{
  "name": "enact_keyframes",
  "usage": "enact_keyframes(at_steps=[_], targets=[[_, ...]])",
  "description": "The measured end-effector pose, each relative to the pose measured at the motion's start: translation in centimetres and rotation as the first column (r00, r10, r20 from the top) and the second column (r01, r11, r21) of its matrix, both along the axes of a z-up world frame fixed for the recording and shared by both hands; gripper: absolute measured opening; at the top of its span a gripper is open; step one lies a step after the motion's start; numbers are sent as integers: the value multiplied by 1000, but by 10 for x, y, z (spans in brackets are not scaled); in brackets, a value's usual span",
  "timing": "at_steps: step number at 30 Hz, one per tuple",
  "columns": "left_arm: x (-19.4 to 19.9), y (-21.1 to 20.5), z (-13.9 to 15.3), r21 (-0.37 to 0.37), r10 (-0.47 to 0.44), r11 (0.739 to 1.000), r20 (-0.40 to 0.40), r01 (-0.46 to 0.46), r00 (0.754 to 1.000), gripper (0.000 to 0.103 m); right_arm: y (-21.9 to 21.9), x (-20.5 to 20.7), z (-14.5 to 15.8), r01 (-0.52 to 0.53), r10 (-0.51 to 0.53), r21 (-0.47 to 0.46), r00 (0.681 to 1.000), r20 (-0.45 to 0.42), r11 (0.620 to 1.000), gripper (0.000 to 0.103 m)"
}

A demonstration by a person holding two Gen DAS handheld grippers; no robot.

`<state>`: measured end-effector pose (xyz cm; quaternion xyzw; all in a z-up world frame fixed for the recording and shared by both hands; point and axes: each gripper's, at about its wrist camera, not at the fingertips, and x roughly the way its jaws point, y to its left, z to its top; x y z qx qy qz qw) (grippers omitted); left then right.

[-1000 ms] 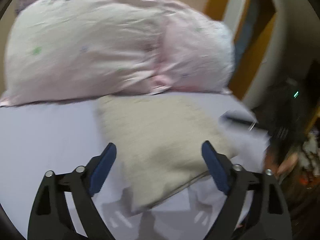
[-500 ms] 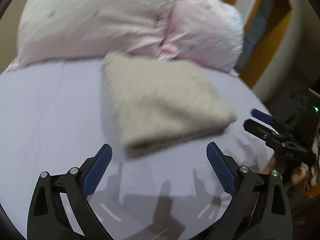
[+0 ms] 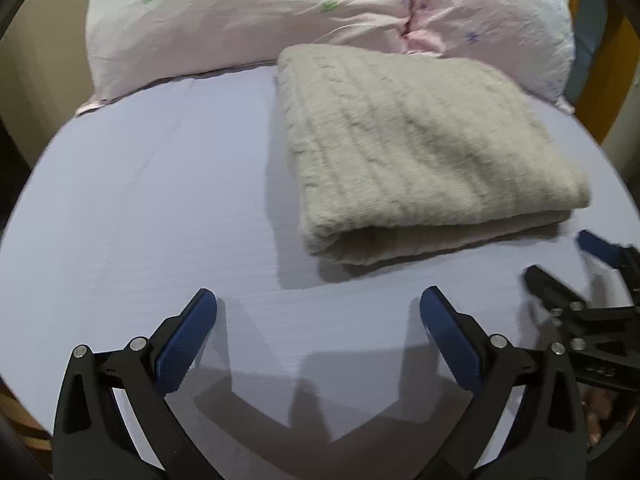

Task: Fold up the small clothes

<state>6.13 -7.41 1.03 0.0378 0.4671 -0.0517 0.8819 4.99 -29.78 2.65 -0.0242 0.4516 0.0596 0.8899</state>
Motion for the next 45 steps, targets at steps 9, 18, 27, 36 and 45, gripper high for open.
enact_keyframes(at_steps=[9,18,27,36,45], targets=[[0,-1,0,2,21,1000,-13,-21,1000,102,-2,-1,1,9,-9,-3,1000,-6,1000,101],[1,-2,1,4,24,1000,-10,-24,1000,102,-2,-2,1,12,-12,-5,1000,-9,1000,101],[0,-1,1,4,21,1000,-10,-21,1000,102,-2,-2,1,13,-13,-5,1000,-12,1000,101],[0,-1,1,4,21,1000,-10,-21,1000,102,-2,-3,1,19,-20,-6,1000,-14,1000,101],[0,-1,1,4,21,1000,-10,-21,1000,102,-3,-2,2,16,-16,-6,1000,-14,1000,101]])
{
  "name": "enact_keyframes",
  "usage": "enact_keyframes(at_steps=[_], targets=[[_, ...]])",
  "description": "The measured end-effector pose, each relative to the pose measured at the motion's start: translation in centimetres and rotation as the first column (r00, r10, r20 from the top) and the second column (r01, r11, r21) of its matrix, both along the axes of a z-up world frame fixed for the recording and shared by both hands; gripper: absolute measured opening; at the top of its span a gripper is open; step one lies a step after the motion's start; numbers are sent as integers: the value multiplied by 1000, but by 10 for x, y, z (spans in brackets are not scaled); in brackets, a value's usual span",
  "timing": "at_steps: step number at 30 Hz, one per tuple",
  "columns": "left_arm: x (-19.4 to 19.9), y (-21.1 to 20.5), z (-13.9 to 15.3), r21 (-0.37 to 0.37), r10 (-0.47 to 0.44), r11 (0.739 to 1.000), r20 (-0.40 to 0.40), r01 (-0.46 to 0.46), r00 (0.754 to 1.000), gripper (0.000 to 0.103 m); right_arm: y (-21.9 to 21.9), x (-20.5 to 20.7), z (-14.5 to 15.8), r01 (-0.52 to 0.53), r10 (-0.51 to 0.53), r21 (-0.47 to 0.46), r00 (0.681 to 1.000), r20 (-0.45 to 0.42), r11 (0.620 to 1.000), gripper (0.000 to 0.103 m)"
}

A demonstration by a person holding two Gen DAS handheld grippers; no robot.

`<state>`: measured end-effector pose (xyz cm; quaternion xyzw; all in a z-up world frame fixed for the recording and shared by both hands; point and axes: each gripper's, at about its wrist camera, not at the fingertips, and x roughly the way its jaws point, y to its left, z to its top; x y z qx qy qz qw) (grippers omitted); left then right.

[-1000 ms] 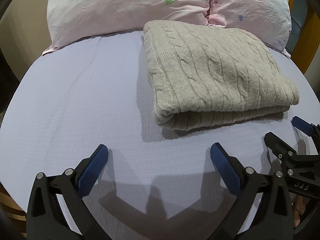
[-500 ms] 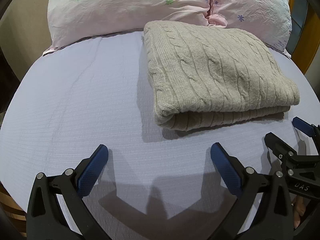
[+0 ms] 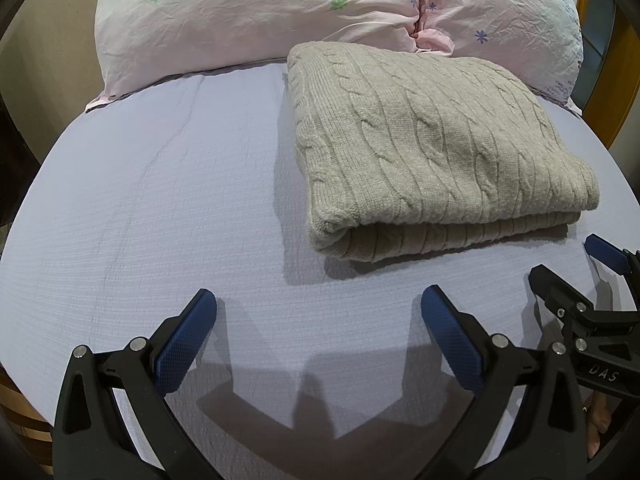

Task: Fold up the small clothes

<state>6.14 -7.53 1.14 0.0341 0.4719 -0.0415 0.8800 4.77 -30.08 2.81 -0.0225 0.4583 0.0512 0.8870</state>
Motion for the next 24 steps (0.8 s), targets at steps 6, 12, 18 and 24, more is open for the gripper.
enact_keyframes(at_steps=[6,12,18,24], targets=[[0,0,0,0,0,1000,0,0,1000,102,0,0,0,0,0,0,1000,0,1000,101],[1,0,0,1,1,1000,-2,-1,1000,102,0,0,0,0,0,0,1000,0,1000,101],[2,0,1,3,3,1000,-8,-3,1000,102,0,0,0,1,-1,0,1000,0,1000,101],[0,1,0,2,-4,1000,4,4,1000,102,0,0,0,1,-1,0,1000,-1,1000,101]])
